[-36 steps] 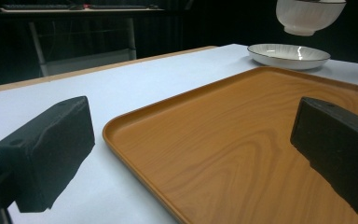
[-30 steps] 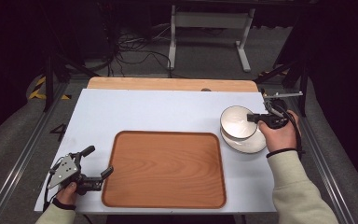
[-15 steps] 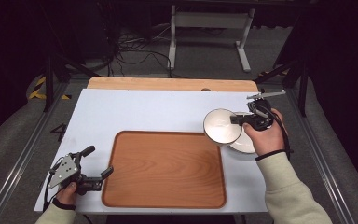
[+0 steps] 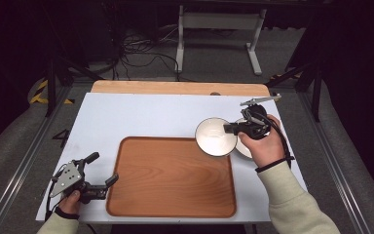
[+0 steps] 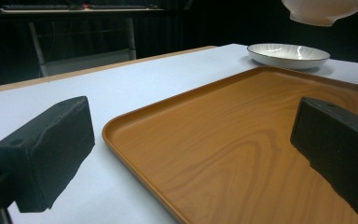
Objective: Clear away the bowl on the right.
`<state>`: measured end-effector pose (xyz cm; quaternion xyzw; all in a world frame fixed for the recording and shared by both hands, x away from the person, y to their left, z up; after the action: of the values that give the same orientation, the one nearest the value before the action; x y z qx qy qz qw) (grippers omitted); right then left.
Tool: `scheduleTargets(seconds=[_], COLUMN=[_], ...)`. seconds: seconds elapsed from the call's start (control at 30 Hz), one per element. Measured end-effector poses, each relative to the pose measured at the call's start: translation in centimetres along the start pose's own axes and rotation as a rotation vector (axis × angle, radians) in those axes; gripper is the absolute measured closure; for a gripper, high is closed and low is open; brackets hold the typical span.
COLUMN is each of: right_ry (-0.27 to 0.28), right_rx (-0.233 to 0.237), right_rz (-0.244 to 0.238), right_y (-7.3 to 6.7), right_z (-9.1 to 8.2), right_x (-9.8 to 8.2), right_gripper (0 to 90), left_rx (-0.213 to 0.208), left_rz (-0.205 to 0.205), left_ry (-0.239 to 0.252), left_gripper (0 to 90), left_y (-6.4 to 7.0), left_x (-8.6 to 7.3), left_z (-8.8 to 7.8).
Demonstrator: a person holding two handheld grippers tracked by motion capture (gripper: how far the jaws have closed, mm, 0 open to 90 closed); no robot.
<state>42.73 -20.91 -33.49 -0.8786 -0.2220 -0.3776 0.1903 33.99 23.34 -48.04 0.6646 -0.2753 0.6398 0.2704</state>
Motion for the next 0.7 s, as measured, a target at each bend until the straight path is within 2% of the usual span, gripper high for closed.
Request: scheduleTargets(seconds=[0.33, 0.7], right_ry=[-0.017, -0.040], right_rx=[0.047, 0.092], right_rz=[-0.043, -0.041], right_y=[-3.0, -6.2], right_z=[1.1, 2.6], right_x=[0.4, 0.5], right_gripper=[81.9, 81.6], left_rx=[0.000, -0.002], left_rz=[0.006, 0.006], left_ry=[0.003, 0.003], left_gripper=[0.4, 0.4], left_y=[0.0, 0.0], left_x=[0.0, 0.0], left_z=[0.0, 0.0])
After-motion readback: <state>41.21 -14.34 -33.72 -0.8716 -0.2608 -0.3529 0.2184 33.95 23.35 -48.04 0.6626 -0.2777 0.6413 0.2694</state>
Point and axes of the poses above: each handheld gripper's, and its own axes: z roughly forward along the jaws, x roughly out of its top, y roughly to its right, the point moved 4 cm from there along z, roughly forward along the jaws, and after that the axes turned 6 degrees about y, right-handed, at the moved point
